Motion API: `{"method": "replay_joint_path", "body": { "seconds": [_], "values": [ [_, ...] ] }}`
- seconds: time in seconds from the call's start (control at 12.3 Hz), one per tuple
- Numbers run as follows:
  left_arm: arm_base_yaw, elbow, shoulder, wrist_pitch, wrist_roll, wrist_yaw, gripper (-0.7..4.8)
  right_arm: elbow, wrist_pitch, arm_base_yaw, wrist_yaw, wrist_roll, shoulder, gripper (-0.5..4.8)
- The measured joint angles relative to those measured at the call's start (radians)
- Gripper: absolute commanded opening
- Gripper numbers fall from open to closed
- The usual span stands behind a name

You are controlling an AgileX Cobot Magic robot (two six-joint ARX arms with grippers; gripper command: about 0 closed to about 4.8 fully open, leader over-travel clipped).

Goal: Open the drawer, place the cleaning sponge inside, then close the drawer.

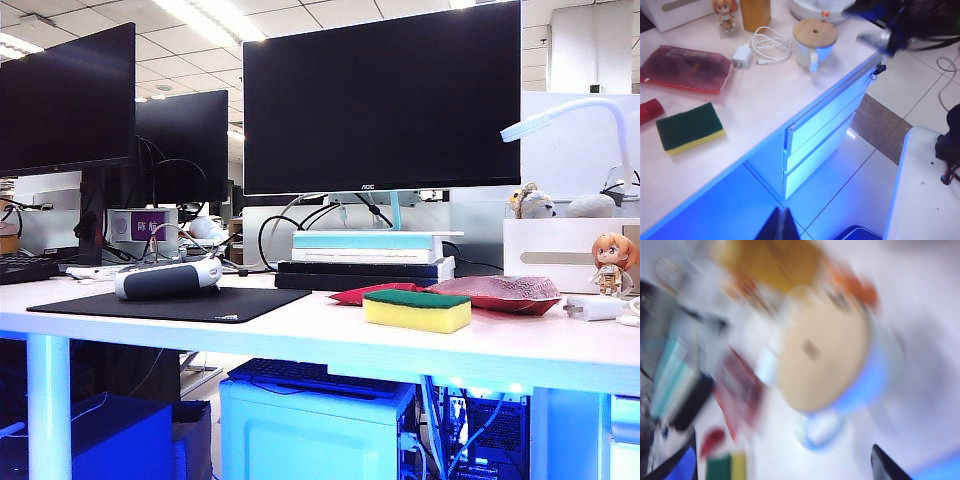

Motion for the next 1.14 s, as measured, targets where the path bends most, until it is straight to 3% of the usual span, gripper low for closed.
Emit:
{"method": "replay_joint_path", "body": {
  "seconds": [0.41,0.73,1.14],
  "values": [
    [0.0,0.0,0.0,0.0,0.0,0.001,-0.05,-0.006,0.143,-0.112,-0.195,-0.01,0.198,4.79],
    [0.0,0.0,0.0,-0.002,0.0,0.001,-0.05,-0.086,0.268,-0.155,-0.466,-0.064,0.359,4.79],
    [0.0,0.0,0.0,-0.003,0.0,0.001,-0.05,-0.09,0.27,-0.16,-0.465,-0.098,0.38,4.79]
  ]
}}
